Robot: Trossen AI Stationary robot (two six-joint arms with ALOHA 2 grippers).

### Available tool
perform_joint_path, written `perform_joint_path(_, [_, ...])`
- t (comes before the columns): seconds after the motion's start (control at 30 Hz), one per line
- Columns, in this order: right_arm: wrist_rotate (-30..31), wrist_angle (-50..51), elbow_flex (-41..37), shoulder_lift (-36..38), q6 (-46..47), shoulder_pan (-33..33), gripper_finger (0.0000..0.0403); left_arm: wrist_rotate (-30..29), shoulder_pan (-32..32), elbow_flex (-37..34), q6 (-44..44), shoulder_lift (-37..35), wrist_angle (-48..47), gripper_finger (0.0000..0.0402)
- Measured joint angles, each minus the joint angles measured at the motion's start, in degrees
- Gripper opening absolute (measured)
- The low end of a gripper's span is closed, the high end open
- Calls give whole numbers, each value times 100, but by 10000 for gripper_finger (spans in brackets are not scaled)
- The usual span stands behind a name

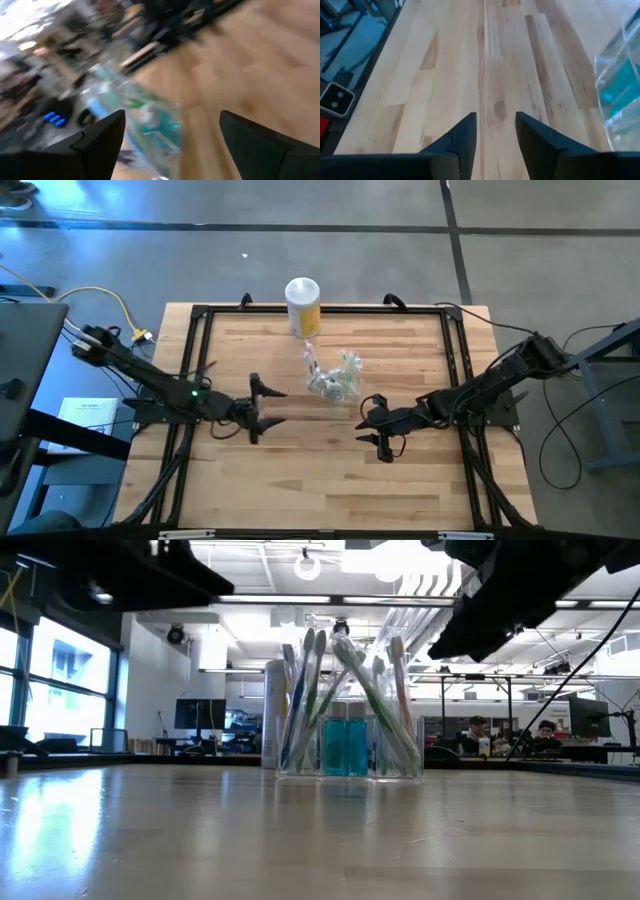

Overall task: Pick & Place toothbrushing station
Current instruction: Return to Home Position

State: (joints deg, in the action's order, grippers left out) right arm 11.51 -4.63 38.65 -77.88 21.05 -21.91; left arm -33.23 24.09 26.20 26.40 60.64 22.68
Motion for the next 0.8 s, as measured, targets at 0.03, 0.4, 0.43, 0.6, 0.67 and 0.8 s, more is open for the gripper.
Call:
perform_joint_path(0.03, [-11,-57,-2,-55,-26,0,128,265,-6,0,38,-203,-244,317])
perform_joint_path(0.4, [53,-461,0,-221,-473,153,112,431,-9,-1,551,-1763,-1757,317])
perform_joint_path(0.43, [55,-466,0,-171,-482,130,104,415,-11,1,583,-1880,-1845,317])
perform_joint_path(0.6, [51,-43,0,160,-437,40,50,588,-154,2,-307,-2660,-2928,317])
perform_joint_path(0.67, [29,268,0,383,-439,-9,22,1018,-399,0,-820,-2980,-3408,317])
perform_joint_path(0.8, [17,914,-1,880,-484,-100,6,2456,-952,0,-1330,-3412,-3884,312])
